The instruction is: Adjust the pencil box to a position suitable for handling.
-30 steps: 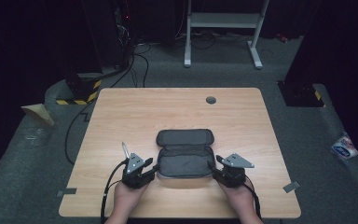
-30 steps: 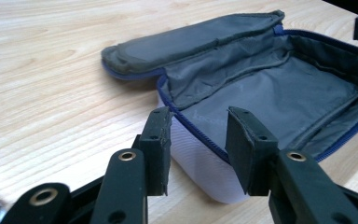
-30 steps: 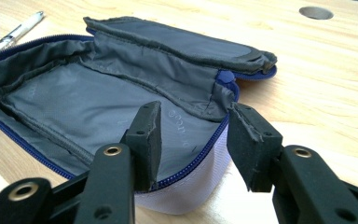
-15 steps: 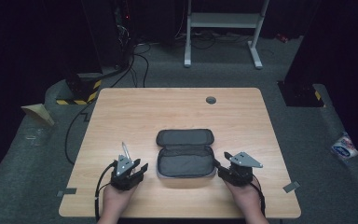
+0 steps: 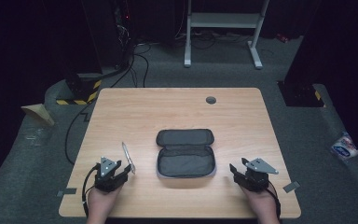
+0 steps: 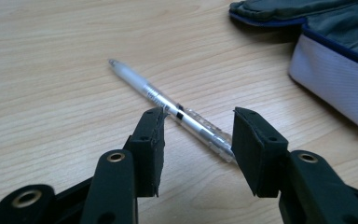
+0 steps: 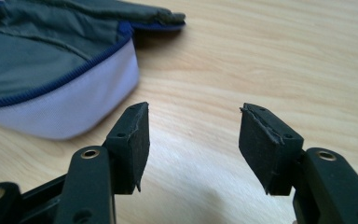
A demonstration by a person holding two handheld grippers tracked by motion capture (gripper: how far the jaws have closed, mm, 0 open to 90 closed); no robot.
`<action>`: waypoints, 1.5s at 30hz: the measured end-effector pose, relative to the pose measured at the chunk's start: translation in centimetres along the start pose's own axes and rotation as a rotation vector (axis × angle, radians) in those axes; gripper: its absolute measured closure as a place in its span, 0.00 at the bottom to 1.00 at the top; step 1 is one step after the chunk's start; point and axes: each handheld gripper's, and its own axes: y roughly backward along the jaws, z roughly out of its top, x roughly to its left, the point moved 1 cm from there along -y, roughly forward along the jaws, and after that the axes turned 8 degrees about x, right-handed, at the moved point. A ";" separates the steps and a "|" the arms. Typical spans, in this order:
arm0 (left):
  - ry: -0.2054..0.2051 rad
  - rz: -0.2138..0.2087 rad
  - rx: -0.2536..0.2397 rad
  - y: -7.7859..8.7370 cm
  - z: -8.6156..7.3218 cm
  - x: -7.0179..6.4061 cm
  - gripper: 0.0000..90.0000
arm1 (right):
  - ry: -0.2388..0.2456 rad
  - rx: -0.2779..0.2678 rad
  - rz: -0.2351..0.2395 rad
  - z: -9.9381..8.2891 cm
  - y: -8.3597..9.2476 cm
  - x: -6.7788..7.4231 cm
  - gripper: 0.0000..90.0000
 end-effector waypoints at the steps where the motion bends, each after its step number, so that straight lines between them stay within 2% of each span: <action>1: 0.007 0.007 0.007 -0.2 0.1 0.1 0.59 | -0.024 0.011 0.004 -0.2 0.1 -0.3 0.48; 4: 0.022 0.012 0.008 -0.3 0.2 0.1 0.58 | -0.015 0.023 -0.007 -0.5 0.2 -0.5 0.48; 6: 0.035 0.016 0.016 -0.6 0.3 0.2 0.57 | 0.002 0.027 -0.041 -0.7 0.2 -0.5 0.49; 7: 0.032 0.018 0.022 -0.7 0.3 0.2 0.57 | -0.020 0.049 -0.042 -0.9 0.0 -0.6 0.50; 9: 0.054 0.012 0.032 -1.1 0.5 0.3 0.56 | -0.017 0.055 -0.040 -0.9 -0.1 -0.7 0.50; 12: 0.056 0.010 0.043 -1.8 0.8 0.4 0.55 | -0.012 0.089 -0.040 -1.1 -0.6 -0.6 0.51; 13: 0.054 0.017 0.049 -2.0 0.9 0.3 0.56 | -0.024 0.098 -0.039 -1.2 -0.7 -0.6 0.51; 16: 0.058 0.012 0.061 -2.6 1.1 0.4 0.58 | -0.019 0.105 -0.030 -1.2 -0.9 -0.6 0.49; 18: 0.061 0.009 0.065 -3.0 1.3 0.3 0.59 | -0.001 0.134 -0.020 -1.2 -1.2 -0.3 0.48; 20: 0.060 0.012 0.065 -3.1 1.4 0.3 0.60 | 0.005 0.134 -0.021 -1.2 -1.3 -0.3 0.48; 25: 0.067 0.013 0.072 -3.3 1.4 0.3 0.66 | -0.016 0.165 -0.013 -1.2 -1.4 -0.4 0.48; 28: 0.070 0.013 0.069 -3.5 1.5 0.1 0.67 | 0.001 0.161 -0.024 -1.2 -1.4 -0.2 0.48; 33: 0.070 0.017 0.092 -3.9 1.5 -0.1 0.69 | -0.001 0.162 -0.022 -1.2 -1.4 -0.2 0.48; 41: 0.055 0.020 0.099 -3.8 1.4 0.0 0.76 | -0.005 0.162 -0.021 -1.2 -1.4 -0.2 0.48; 45: 0.045 0.015 0.095 -3.6 1.1 0.0 0.83 | -0.013 0.165 -0.017 -1.2 -1.4 -0.2 0.48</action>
